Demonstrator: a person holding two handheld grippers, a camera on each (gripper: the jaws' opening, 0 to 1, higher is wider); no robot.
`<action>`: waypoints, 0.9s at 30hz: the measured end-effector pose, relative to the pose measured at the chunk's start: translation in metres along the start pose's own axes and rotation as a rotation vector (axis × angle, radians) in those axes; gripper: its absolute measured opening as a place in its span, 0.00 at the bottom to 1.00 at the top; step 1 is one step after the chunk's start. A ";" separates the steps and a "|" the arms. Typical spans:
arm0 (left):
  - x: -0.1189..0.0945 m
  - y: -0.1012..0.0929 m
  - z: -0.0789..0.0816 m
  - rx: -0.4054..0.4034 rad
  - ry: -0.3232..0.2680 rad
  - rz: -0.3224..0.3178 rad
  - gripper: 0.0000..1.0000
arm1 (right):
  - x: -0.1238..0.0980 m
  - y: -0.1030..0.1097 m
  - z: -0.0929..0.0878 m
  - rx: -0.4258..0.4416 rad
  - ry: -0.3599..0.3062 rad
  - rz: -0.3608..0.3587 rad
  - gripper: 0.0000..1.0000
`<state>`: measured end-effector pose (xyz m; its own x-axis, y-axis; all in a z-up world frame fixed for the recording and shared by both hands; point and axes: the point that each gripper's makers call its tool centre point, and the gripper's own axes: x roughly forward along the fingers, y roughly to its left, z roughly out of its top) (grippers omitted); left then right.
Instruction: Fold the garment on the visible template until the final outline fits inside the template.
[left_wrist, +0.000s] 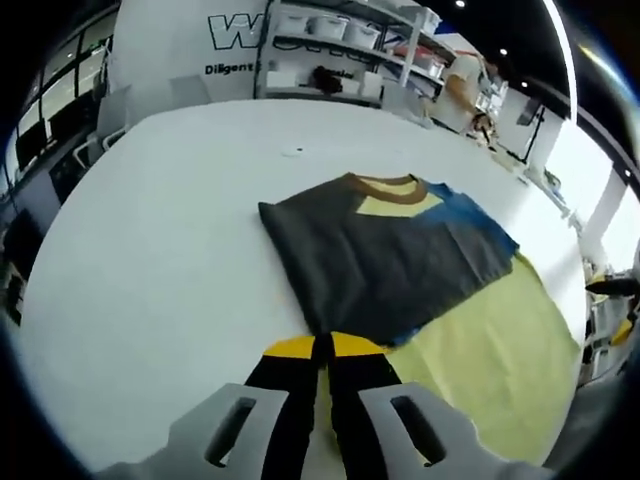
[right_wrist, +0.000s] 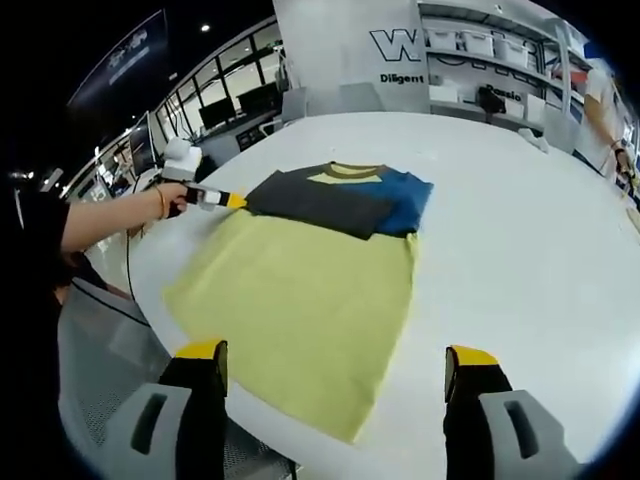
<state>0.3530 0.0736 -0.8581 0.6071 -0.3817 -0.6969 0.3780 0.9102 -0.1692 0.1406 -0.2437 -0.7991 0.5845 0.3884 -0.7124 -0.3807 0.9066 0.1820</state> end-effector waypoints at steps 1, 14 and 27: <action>-0.002 0.005 0.000 -0.014 0.001 0.008 0.01 | 0.000 0.000 0.000 0.001 0.001 0.000 0.88; -0.010 0.025 -0.002 0.035 0.008 0.021 0.01 | 0.003 0.005 0.001 -0.007 0.009 0.013 0.88; -0.032 0.019 0.003 0.011 -0.052 0.002 0.20 | 0.008 0.012 0.004 -0.004 0.009 0.028 0.87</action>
<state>0.3428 0.1032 -0.8372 0.6434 -0.3880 -0.6599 0.3843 0.9092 -0.1599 0.1438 -0.2294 -0.7999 0.5670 0.4126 -0.7129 -0.4003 0.8945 0.1992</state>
